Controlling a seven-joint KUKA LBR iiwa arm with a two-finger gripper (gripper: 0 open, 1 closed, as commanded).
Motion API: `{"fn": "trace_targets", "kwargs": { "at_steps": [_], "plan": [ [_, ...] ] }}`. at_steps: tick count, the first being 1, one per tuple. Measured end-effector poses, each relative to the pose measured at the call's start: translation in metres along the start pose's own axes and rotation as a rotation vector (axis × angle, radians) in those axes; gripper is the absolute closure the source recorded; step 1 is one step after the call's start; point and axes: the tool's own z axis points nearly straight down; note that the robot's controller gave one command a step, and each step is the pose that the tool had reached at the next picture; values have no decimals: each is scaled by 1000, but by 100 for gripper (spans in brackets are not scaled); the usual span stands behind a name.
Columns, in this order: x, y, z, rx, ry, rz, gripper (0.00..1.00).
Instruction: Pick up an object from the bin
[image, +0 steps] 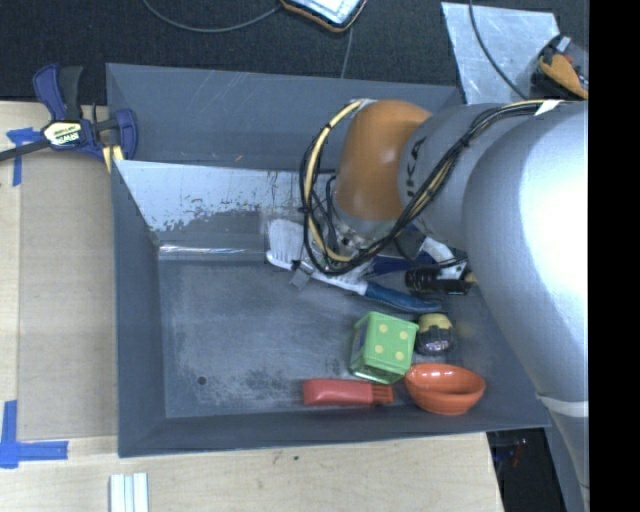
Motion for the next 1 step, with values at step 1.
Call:
{"fn": "trace_targets", "kwargs": {
  "at_steps": [1],
  "plan": [
    [-1,0,-16,-1,0,1,100]
  ]
}}
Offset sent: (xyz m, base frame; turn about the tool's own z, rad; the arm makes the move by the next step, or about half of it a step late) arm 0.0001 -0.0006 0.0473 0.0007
